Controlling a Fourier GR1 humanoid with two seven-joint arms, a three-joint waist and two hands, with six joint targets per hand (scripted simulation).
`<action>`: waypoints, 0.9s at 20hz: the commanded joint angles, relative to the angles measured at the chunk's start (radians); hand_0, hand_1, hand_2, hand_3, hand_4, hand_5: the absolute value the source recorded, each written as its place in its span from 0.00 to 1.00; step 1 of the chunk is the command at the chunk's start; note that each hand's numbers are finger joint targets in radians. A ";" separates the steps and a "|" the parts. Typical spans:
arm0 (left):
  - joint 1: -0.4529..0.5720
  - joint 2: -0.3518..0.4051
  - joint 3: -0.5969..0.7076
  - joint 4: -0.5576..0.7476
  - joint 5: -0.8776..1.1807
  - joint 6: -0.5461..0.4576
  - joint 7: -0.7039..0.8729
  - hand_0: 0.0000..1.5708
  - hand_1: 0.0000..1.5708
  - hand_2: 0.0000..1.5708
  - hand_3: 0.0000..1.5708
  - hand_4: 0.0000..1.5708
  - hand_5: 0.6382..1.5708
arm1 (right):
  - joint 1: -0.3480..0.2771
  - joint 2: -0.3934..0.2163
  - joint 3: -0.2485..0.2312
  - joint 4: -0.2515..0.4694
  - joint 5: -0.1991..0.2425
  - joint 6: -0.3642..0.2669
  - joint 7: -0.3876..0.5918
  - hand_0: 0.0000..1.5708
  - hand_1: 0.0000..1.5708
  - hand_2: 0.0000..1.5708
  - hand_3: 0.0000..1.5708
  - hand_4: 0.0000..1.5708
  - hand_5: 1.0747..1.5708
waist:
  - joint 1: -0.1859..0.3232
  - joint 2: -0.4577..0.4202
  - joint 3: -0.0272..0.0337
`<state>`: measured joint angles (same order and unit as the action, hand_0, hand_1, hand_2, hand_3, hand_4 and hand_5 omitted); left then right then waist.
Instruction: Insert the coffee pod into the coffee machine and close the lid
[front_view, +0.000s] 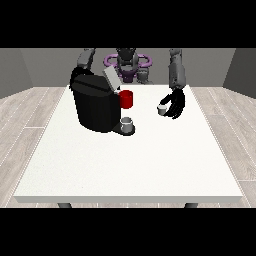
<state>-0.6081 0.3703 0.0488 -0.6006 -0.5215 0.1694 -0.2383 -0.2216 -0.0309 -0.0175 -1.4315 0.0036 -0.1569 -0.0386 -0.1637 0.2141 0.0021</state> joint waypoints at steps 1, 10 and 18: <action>-0.045 0.001 -0.006 0.042 -0.044 0.041 -0.010 0.62 0.62 0.69 0.55 0.21 1.00 | -0.019 0.023 0.021 -0.003 0.013 -0.014 -0.007 0.00 0.00 0.00 0.00 0.32 1.00 | -0.009 0.021 -0.0024; -0.036 -0.010 -0.044 0.047 -0.102 0.023 -0.056 0.81 0.81 0.89 0.87 0.32 1.00 | -0.010 -0.006 -0.046 0.048 -0.049 0.020 -0.019 0.00 0.00 0.00 0.00 0.25 1.00 | 0.017 -0.013 -0.0021; -0.179 0.026 -0.032 -0.016 -0.067 -0.170 -0.038 0.85 0.85 0.89 0.87 0.38 1.00 | 0.024 0.009 -0.032 0.133 -0.028 0.019 -0.063 0.00 0.00 0.00 0.00 0.32 1.00 | 0.011 -0.072 -0.0019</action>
<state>-0.7324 0.3866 0.0113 -0.5970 -0.5960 0.0584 -0.2873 -0.2184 -0.0323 -0.0609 -1.3326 -0.0327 -0.1433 -0.0740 -0.1442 0.1570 0.0003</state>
